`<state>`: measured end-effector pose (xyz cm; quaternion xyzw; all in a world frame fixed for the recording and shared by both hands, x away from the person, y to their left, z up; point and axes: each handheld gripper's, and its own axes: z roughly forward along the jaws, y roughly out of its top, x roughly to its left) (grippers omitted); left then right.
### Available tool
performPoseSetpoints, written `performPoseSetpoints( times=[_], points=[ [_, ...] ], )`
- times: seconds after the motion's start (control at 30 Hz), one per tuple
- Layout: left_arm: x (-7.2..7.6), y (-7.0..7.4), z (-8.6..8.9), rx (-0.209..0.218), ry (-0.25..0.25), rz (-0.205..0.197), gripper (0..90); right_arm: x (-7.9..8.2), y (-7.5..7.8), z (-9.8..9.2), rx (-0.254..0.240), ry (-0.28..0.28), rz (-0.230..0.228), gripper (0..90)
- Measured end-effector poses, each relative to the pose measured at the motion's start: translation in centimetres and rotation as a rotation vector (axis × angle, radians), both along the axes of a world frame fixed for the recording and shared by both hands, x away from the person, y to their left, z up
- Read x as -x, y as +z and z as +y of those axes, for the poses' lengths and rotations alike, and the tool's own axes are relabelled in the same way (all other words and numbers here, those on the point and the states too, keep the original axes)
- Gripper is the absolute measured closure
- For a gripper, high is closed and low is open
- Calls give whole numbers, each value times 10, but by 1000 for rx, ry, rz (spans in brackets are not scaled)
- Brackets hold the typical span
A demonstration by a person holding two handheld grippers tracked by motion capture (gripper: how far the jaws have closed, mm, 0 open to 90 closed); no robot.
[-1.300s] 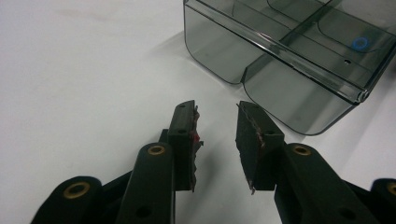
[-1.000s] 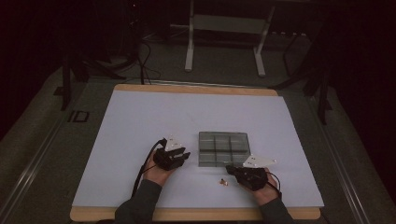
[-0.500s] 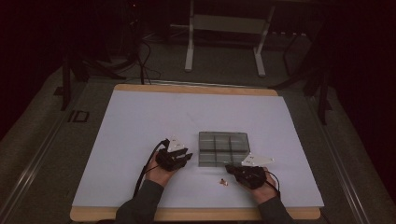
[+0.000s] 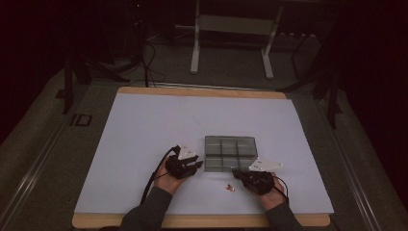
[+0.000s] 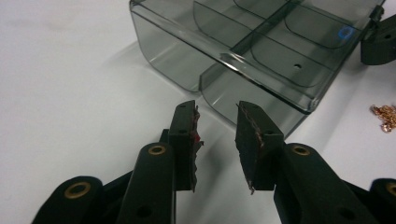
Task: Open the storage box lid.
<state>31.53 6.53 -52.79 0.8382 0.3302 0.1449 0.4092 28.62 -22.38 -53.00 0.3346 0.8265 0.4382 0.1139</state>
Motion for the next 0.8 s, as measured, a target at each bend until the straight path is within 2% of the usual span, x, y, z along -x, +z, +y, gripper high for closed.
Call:
performPoseSetpoints(
  times=[0.5,0.57,0.8],
  points=[
    [2,-1,-4,-10,-12,2,686,0,0,0,-1,-1,-4,900],
    [2,-1,-4,-13,-11,1,686,1,1,-1,-17,0,-8,900],
    [2,-1,-5,-15,-11,-1,685,1,2,-1,-21,-1,-12,900]
  ],
)
